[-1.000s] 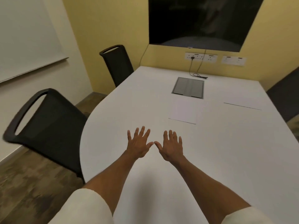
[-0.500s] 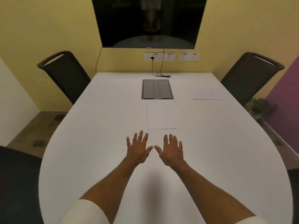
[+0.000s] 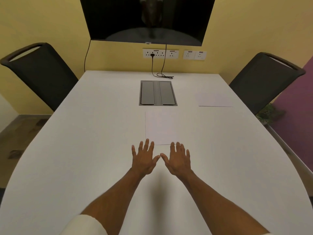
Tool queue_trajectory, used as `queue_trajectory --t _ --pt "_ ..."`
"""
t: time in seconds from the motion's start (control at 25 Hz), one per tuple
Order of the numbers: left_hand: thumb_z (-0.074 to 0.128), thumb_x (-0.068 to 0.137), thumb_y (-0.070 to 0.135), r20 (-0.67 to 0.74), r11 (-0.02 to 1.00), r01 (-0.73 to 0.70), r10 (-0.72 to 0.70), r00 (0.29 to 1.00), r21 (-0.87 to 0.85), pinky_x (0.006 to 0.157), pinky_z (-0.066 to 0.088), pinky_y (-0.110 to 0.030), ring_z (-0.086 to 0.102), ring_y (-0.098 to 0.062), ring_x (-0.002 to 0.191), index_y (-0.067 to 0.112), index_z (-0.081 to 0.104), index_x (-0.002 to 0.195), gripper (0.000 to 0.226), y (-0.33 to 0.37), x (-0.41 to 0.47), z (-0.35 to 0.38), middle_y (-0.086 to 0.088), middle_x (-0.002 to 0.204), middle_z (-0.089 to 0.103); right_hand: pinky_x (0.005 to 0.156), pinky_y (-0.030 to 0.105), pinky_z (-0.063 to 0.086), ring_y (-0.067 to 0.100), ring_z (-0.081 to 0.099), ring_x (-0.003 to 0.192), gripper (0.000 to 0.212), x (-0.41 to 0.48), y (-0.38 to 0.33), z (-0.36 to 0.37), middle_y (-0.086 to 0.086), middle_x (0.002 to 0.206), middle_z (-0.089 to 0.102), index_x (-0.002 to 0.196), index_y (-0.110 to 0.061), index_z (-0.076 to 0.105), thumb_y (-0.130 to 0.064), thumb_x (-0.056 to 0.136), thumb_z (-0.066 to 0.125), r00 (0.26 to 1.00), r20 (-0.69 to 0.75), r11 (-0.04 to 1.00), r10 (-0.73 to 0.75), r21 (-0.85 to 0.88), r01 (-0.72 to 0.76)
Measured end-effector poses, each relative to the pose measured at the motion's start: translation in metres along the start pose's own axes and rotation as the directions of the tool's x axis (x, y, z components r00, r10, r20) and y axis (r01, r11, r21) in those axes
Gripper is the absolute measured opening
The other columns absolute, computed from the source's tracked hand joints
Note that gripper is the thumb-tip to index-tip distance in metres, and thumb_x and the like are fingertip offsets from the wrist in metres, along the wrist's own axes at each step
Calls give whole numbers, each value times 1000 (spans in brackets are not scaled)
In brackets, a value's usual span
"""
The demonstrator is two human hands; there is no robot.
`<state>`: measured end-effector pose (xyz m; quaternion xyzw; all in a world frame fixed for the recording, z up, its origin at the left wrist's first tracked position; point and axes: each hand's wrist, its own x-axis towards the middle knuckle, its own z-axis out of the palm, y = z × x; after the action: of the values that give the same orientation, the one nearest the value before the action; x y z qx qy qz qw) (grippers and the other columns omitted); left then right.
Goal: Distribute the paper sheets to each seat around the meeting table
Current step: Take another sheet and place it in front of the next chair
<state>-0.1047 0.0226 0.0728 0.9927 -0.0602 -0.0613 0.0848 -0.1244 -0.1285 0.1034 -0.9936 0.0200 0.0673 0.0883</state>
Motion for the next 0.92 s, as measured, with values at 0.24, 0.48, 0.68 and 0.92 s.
queue_trajectory --t 0.24,0.48,0.68,0.92 --pt "18 94 61 63 993 99 -96 993 -60 115 -8 -56 -4 -28 149 24 -2 152 71 0 61 35 -3 161 -8 119 48 10 29 12 148 76 70 13 34 11 161 14 152 -13 11 -62 94 21 999 36 1000 22 12 -22" --pt "20 94 60 115 994 106 -102 988 -26 115 -7 -55 -4 -28 149 22 -1 152 72 -18 118 73 -4 162 -7 119 48 12 29 15 147 76 126 31 82 12 160 17 152 -13 14 -62 94 24 996 71 998 56 -3 -56" --pt "19 94 61 130 997 77 -75 989 -10 116 -5 -55 -3 -27 149 21 0 152 73 -31 150 101 -2 162 -6 117 48 18 29 20 145 75 168 46 109 12 158 20 150 -10 17 -58 94 30 996 51 997 78 -18 -77" --pt "17 89 68 127 990 98 -85 988 -99 117 -6 -54 -10 -23 149 19 -6 151 83 -38 171 124 0 161 -12 117 46 20 31 19 145 83 202 65 119 17 158 16 150 -8 17 -60 90 40 991 40 988 127 86 -130"
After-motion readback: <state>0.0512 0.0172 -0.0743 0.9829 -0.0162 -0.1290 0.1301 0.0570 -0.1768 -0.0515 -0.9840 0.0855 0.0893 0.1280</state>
